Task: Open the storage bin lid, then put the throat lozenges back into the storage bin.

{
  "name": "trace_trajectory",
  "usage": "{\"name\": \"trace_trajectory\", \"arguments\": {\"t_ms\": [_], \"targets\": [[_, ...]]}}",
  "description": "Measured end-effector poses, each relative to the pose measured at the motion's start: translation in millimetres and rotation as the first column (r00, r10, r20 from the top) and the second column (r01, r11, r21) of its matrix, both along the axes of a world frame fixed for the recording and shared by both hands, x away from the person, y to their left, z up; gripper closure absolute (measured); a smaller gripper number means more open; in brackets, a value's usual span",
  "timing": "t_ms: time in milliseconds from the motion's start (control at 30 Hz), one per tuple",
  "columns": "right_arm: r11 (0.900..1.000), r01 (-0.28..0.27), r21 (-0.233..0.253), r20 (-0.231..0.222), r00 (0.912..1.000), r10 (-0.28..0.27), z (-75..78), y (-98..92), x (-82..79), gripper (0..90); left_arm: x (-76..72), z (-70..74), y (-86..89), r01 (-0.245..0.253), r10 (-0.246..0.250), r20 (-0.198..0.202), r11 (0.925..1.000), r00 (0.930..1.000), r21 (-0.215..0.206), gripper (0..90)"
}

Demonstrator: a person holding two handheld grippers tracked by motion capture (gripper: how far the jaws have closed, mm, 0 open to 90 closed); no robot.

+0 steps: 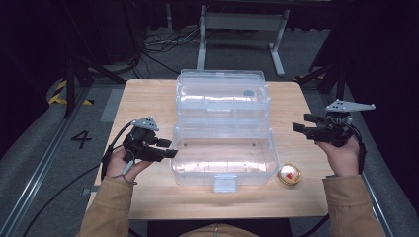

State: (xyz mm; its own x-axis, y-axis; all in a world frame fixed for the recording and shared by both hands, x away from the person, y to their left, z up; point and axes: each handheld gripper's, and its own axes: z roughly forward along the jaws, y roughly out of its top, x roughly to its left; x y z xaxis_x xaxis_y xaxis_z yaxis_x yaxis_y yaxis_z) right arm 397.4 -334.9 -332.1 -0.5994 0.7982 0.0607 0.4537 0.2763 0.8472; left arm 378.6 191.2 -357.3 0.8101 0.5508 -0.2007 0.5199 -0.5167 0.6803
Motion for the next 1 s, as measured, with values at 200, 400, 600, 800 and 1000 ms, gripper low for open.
{"name": "trace_trajectory", "arguments": {"t_ms": [200, 400, 600, 800, 1000], "targets": [[0.999, -0.009, 0.033, -0.026, 0.9996, 0.009, -4.1, -8.2, -3.8, 32.7, 4.9, -0.2, 4.8, -0.035, 0.035, -0.010, 0.9993, 0.9993, -0.009, 52.7], [1.000, -0.006, -0.010, -0.055, 0.9985, 0.005, -9.2, -12.4, -8.2, 31.5, 8.1, 0.5, 8.1, -0.048, 0.048, -0.018, 0.9987, 0.9987, -0.012, 52.7], [0.998, -0.015, -0.067, -0.111, 0.9938, 0.007, -19.7, -12.3, -9.1, 29.6, 12.2, 0.5, 13.1, -0.071, 0.071, -0.026, 0.9973, 0.9972, -0.016, 52.7], [0.994, -0.036, -0.104, -0.163, 0.9865, 0.019, -27.1, -10.4, -9.0, 28.6, 15.8, -0.5, 16.6, -0.084, 0.083, -0.036, 0.9964, 0.9959, -0.017, 52.7], [0.987, -0.058, -0.152, -0.205, 0.9785, 0.026, -33.5, -7.8, -7.7, 28.4, 18.0, -0.5, 18.5, -0.084, 0.083, -0.036, 0.9963, 0.9959, -0.020, 52.7]]}}
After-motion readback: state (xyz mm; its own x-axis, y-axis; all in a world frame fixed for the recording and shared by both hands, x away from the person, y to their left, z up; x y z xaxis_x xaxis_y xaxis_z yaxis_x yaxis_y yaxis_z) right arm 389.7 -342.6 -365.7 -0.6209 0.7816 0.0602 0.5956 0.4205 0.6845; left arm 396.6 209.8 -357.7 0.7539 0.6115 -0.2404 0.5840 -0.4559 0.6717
